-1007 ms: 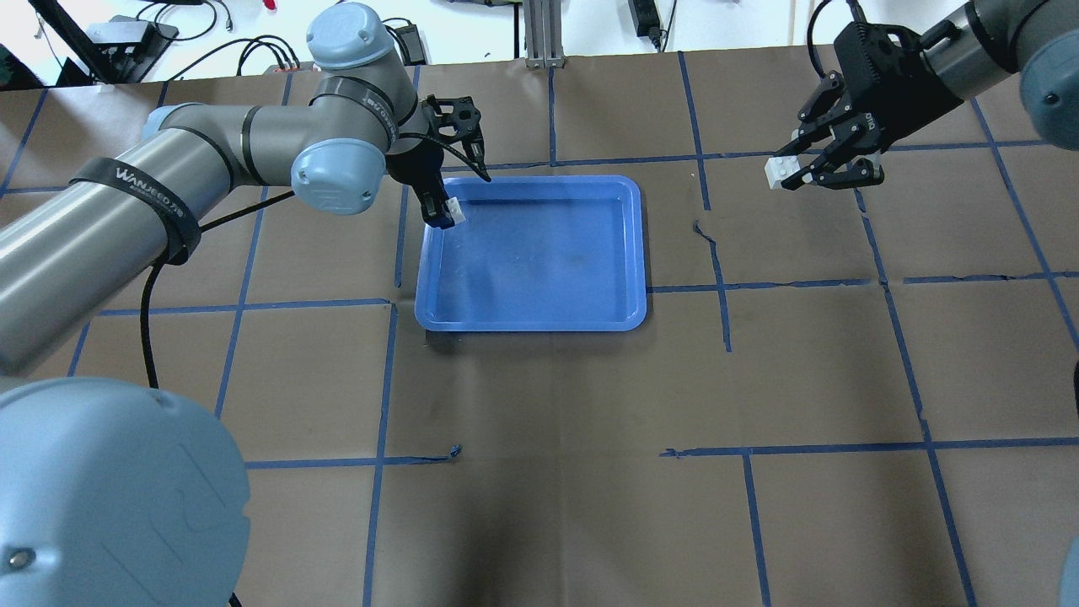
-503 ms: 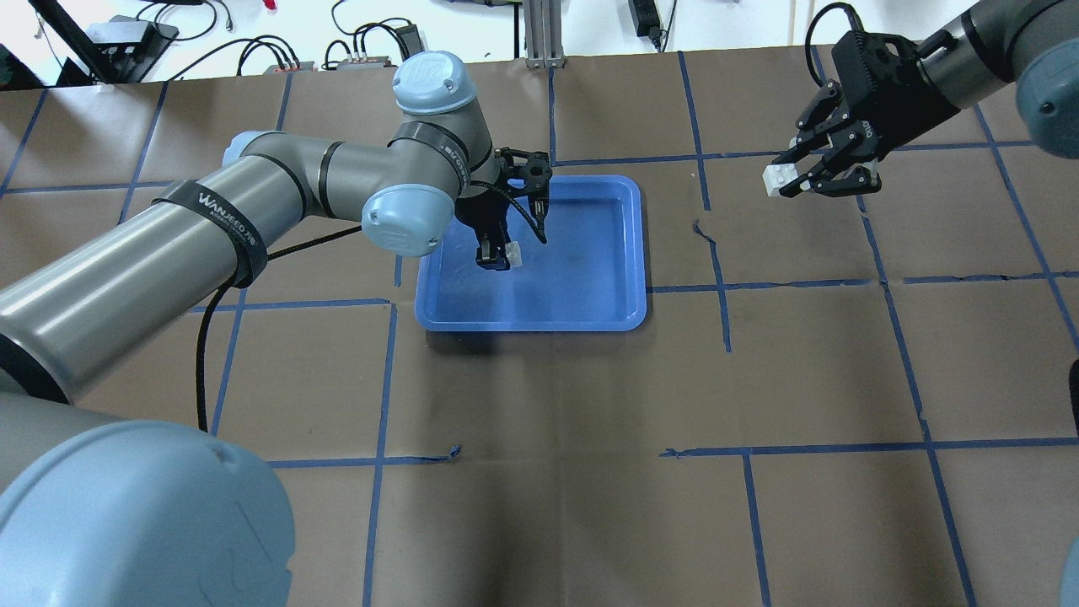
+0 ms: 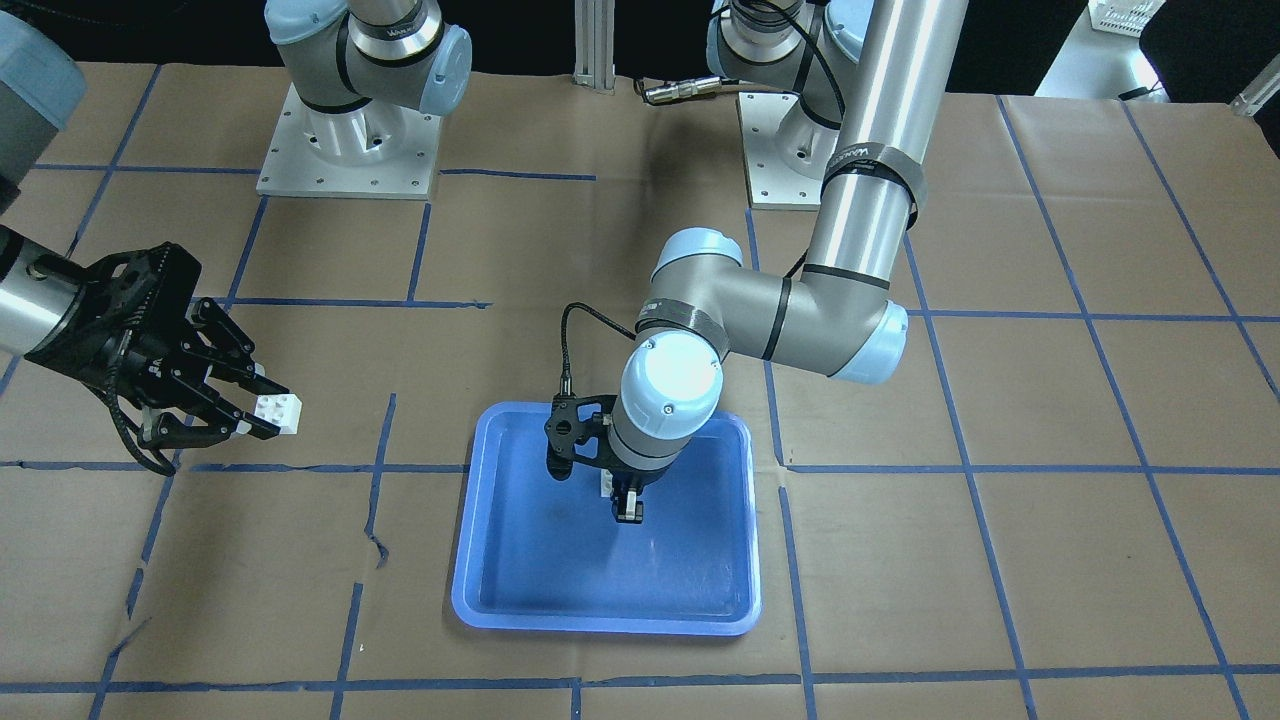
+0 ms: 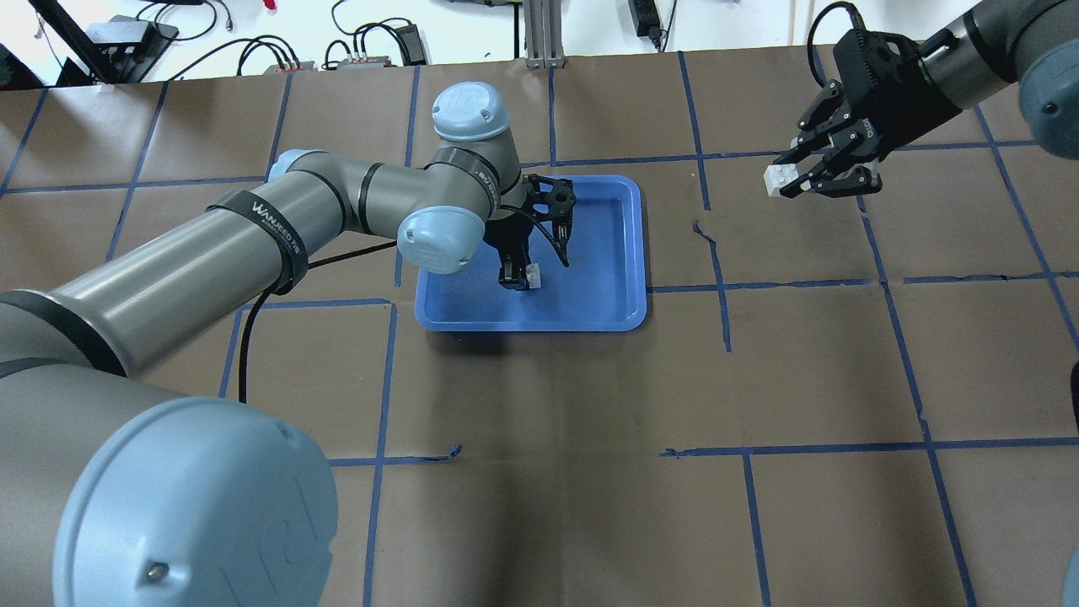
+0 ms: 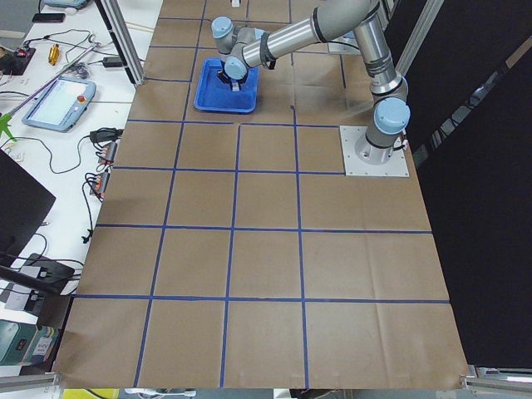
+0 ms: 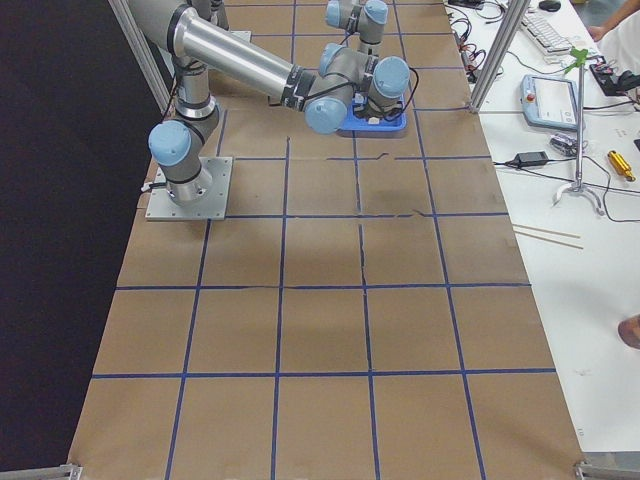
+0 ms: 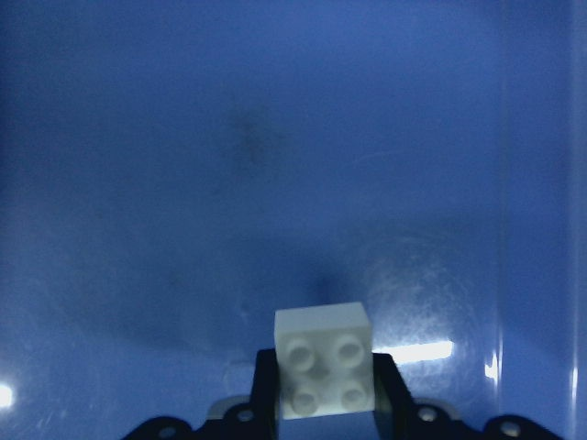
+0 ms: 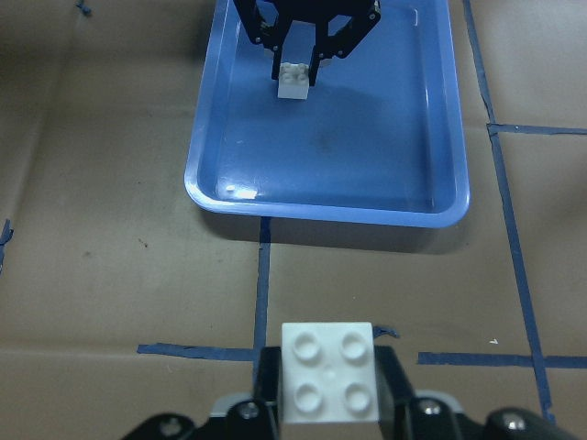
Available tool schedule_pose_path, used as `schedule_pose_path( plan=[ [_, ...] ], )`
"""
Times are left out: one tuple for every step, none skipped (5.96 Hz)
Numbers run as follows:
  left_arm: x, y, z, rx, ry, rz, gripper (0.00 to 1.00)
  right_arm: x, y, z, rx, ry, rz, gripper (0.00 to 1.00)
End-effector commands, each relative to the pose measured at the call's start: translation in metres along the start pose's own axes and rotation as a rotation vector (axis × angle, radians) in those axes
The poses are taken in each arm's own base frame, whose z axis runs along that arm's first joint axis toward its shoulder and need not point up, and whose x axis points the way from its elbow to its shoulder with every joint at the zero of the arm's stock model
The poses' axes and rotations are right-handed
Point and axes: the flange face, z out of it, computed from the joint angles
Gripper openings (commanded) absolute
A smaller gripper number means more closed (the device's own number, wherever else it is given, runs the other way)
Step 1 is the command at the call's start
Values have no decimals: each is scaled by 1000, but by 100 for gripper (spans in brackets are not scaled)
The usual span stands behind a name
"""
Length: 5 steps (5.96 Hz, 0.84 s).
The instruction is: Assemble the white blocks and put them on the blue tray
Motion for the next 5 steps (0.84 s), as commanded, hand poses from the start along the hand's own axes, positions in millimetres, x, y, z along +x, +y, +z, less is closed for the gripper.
schedule_pose_path(
  plan=[
    [9,-14,4,0,-6,26,98,-6,3,8,7,-13,16,28],
    [9,-15,-7,-6,-20,27,98,-7,3,8,8,-11,17,28],
    [5,-17,-23,-3,-50,27,98,-7,0,6,17,-5,19,28],
    [5,-17,-47,6,-83,1,98,-8,-1,4,16,-1,16,28],
    [10,1,-82,8,-73,-49,98,-13,2,14,28,-8,23,28]
  ],
)
